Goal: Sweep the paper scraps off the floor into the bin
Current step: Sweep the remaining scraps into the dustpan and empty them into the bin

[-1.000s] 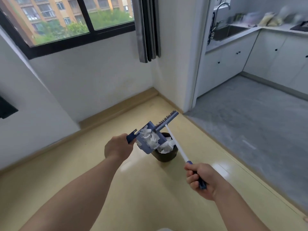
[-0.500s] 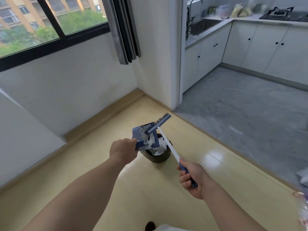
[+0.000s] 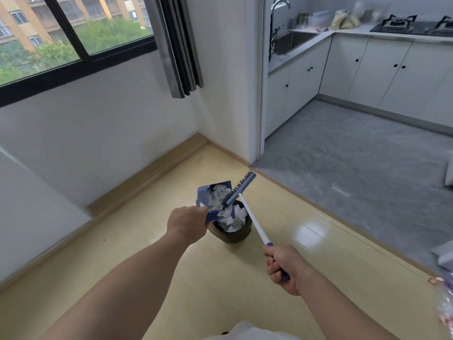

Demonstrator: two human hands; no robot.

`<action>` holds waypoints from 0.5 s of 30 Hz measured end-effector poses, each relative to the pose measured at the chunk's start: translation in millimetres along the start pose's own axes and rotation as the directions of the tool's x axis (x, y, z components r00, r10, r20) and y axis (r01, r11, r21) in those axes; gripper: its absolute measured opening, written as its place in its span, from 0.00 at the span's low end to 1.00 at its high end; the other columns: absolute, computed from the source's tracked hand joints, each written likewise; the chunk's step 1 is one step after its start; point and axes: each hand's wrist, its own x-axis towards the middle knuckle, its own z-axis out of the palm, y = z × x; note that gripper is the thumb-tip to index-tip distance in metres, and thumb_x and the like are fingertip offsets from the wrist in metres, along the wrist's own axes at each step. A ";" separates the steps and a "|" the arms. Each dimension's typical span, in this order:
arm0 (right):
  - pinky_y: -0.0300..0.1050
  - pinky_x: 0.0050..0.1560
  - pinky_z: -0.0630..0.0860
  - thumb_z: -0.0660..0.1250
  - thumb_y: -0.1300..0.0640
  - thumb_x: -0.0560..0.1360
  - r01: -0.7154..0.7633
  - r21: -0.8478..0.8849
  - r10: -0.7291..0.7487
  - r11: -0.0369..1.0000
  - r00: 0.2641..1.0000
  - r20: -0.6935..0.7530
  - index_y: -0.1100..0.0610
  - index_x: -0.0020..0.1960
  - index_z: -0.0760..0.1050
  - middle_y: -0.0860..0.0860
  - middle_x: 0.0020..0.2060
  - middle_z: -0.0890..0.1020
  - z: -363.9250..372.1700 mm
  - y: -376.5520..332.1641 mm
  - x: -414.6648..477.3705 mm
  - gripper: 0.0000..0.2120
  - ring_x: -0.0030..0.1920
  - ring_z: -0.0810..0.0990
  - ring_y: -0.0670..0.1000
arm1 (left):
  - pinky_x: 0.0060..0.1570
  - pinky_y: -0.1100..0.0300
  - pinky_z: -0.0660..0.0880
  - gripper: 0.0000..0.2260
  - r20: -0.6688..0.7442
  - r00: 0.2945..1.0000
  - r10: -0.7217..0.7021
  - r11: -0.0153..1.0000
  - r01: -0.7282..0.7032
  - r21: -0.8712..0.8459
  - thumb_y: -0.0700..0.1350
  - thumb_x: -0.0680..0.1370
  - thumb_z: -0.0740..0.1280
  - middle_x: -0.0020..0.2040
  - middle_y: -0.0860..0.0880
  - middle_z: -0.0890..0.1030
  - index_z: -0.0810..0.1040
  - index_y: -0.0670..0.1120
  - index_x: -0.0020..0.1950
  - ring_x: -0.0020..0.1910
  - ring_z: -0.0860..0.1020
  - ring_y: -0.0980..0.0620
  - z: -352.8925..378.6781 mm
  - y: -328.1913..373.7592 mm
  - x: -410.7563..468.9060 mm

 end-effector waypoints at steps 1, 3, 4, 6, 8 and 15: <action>0.32 0.19 0.53 0.60 0.57 0.80 0.001 0.001 -0.001 1.000 1.000 -0.007 0.55 0.47 0.67 0.48 0.26 0.63 0.4 -0.1 -1.0 0.05 0.21 0.58 0.43 | 0.36 0.57 0.68 0.17 0.007 1.000 -0.001 1.000 0.001 -0.001 0.57 0.82 0.55 0.46 0.49 0.82 0.75 0.47 0.60 0.39 0.78 0.43 0.3 -1.1 0.6; 0.32 0.19 0.53 0.60 0.57 0.81 0.005 0.005 -0.005 1.000 1.000 -0.010 0.56 0.46 0.67 0.48 0.26 0.63 1.7 -1.6 -3.6 0.05 0.20 0.59 0.43 | 0.36 0.57 0.67 0.16 0.018 1.000 -0.006 1.000 0.006 -0.005 0.56 0.82 0.55 0.45 0.49 0.82 0.76 0.48 0.56 0.36 0.73 0.44 -1.0 -2.4 1.5; 0.32 0.18 0.53 0.60 0.57 0.81 0.007 0.011 -0.007 1.000 1.000 -0.007 0.56 0.46 0.67 0.48 0.26 0.63 2.5 -2.4 -5.1 0.06 0.20 0.59 0.43 | 0.36 0.57 0.66 0.15 0.023 1.000 -0.010 1.000 0.010 -0.010 0.56 0.82 0.55 0.44 0.49 0.81 0.76 0.48 0.55 0.36 0.72 0.44 -1.7 -2.9 1.4; 0.32 0.18 0.54 0.61 0.57 0.81 0.015 0.034 -0.015 0.999 1.000 0.006 0.55 0.44 0.66 0.48 0.26 0.63 4.3 -4.8 -7.5 0.08 0.20 0.59 0.42 | 0.35 0.58 0.66 0.14 0.028 1.000 -0.014 1.000 0.015 -0.020 0.56 0.82 0.56 0.43 0.49 0.80 0.75 0.49 0.53 0.35 0.73 0.45 -1.9 -5.2 1.2; 0.32 0.17 0.54 0.61 0.57 0.81 0.028 0.066 -0.029 0.997 0.999 0.014 0.55 0.43 0.66 0.47 0.25 0.63 5.8 -7.2 -9.9 0.09 0.19 0.59 0.42 | 0.35 0.58 0.67 0.13 0.032 0.999 -0.013 1.000 0.014 -0.025 0.56 0.82 0.57 0.42 0.50 0.80 0.76 0.49 0.53 0.35 0.73 0.45 -1.5 -7.3 0.9; 0.33 0.17 0.55 0.62 0.57 0.80 0.034 0.097 -0.037 0.995 0.999 0.029 0.55 0.43 0.67 0.48 0.26 0.63 15.9 -7.4 -0.6 0.08 0.20 0.59 0.43 | 0.34 0.58 0.67 0.13 0.039 0.999 0.012 1.000 -0.011 -0.017 0.56 0.82 0.58 0.41 0.51 0.78 0.75 0.50 0.53 0.35 0.73 0.48 -2.7 -10.0 -2.3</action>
